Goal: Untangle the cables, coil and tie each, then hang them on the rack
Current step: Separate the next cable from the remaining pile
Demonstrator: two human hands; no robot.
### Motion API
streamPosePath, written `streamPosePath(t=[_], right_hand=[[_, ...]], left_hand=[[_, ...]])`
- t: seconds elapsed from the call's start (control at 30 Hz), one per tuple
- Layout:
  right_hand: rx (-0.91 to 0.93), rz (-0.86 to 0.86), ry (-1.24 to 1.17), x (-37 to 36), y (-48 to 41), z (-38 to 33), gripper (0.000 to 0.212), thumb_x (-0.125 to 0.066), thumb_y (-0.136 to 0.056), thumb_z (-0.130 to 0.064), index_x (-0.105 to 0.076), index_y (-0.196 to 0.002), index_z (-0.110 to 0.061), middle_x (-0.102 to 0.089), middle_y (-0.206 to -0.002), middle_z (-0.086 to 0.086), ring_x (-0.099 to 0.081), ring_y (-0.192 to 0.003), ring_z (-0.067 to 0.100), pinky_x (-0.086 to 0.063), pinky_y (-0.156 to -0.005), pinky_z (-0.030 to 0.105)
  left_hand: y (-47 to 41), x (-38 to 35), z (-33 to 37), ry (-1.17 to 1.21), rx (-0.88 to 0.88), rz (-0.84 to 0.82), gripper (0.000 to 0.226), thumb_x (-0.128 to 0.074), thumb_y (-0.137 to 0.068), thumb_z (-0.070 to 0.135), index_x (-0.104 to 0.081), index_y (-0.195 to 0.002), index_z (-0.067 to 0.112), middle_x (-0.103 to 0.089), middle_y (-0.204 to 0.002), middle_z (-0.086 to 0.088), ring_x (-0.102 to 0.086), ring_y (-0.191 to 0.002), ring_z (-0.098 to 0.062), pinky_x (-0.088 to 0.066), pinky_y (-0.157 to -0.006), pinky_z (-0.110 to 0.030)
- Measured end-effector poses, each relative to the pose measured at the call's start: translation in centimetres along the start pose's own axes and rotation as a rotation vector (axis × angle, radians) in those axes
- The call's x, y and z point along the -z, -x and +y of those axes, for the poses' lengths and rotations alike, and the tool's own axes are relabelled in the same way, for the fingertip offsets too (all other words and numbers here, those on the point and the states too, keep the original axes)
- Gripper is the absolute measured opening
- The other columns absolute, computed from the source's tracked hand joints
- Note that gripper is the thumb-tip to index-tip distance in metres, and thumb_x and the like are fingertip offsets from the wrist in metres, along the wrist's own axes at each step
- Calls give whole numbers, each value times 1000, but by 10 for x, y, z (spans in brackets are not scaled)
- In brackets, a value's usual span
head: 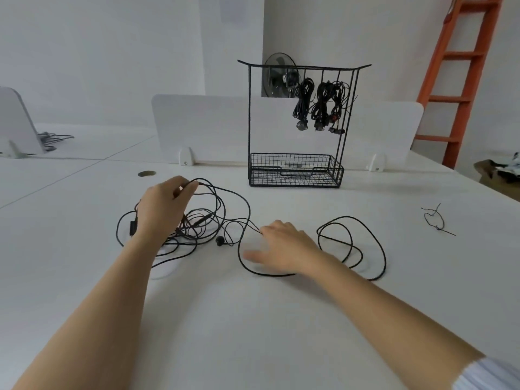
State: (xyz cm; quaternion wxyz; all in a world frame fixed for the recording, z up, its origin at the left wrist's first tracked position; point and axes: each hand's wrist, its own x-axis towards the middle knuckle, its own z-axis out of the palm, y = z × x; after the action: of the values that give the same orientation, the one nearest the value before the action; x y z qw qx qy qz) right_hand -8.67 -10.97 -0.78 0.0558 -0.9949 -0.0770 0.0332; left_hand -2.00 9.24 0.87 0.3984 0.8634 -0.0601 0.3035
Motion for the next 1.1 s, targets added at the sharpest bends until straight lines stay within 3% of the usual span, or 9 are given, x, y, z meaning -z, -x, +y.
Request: streamPosePath(t=[0.23, 0.4, 0.5, 0.57, 0.73, 0.83, 0.93, 1.0, 1.1], right_hand=[[42, 284, 35, -16, 0, 15, 28, -36, -95, -29, -52, -111, -11, -48, -114, 5, -41, -109, 25, -39, -81, 34], [9, 220, -117, -10, 14, 14, 45, -30, -94, -51, -55, -90, -14, -45, -97, 2, -50, -100, 24, -36, -76, 32], [173, 146, 96, -14, 23, -2, 57, -33, -89, -61, -54, -108, -12, -44, -111, 3, -39, -109, 21, -36, -84, 36], [168, 133, 79, -16, 21, -3, 46, -38, -93, -48, -52, -110, -8, -42, -109, 6, -44, -107, 25, -37, -81, 35], [-132, 266, -165, -1, 2, 31, 32, -47, -92, -29, -49, -69, -8, -47, -92, 16, -53, -83, 28, -37, -64, 30], [-265, 434, -275, 24, 0, 47, 25, -50, -90, -30, -50, -90, -6, -40, -108, 15, -53, -93, 32, -40, -76, 32], [-242, 681, -674, 57, 1, 53, 18, -49, -87, -12, -46, -102, -3, -30, -109, 8, -47, -96, 25, -36, -77, 28], [-191, 863, -974, 82, 5, 57, 6, -46, -82, -4, -46, -84, -9, -33, -104, 8, -46, -86, 19, -37, -65, 20], [-125, 1040, -1290, 116, 14, 60, 19, -44, -73, -1, -36, -64, -15, -43, -78, 6, -44, -69, 14, -35, -61, 23]], left_hand=[[-2, 6, 2, 115, 109, 277, 27, -47, -94, 27, -63, -89, 5, -60, -70, -7, -55, -74, -31, -41, -66, -35], [-7, 11, -3, 343, 188, 374, 16, -42, -93, 18, -57, -92, 15, -58, -65, 4, -58, -77, -28, -45, -72, -33], [-3, 9, 2, 333, 185, 410, 21, -38, -95, 18, -56, -103, 11, -61, -76, -1, -58, -77, -28, -48, -77, -41], [-1, 13, 6, 348, 233, 485, 23, -34, -96, 17, -53, -106, 9, -61, -83, -2, -59, -79, -29, -44, -75, -35], [-4, 26, 2, 420, 453, 650, 16, -30, -96, 14, -46, -100, 16, -53, -68, 6, -49, -73, -17, -35, -66, -18], [-5, 29, 1, 411, 501, 667, 29, -33, -95, 16, -55, -111, 6, -61, -89, -9, -57, -89, -24, -38, -76, -25], [-3, 31, -1, 359, 556, 653, 32, -36, -95, 15, -57, -116, 4, -62, -114, -13, -55, -107, -25, -37, -81, -25], [-3, 34, -5, 345, 597, 641, 32, -36, -95, 17, -57, -117, 6, -61, -119, -11, -54, -110, -25, -38, -83, -25], [-3, 35, -12, 319, 658, 627, 33, -35, -95, 20, -56, -119, 10, -60, -121, -8, -54, -110, -25, -40, -84, -27]])
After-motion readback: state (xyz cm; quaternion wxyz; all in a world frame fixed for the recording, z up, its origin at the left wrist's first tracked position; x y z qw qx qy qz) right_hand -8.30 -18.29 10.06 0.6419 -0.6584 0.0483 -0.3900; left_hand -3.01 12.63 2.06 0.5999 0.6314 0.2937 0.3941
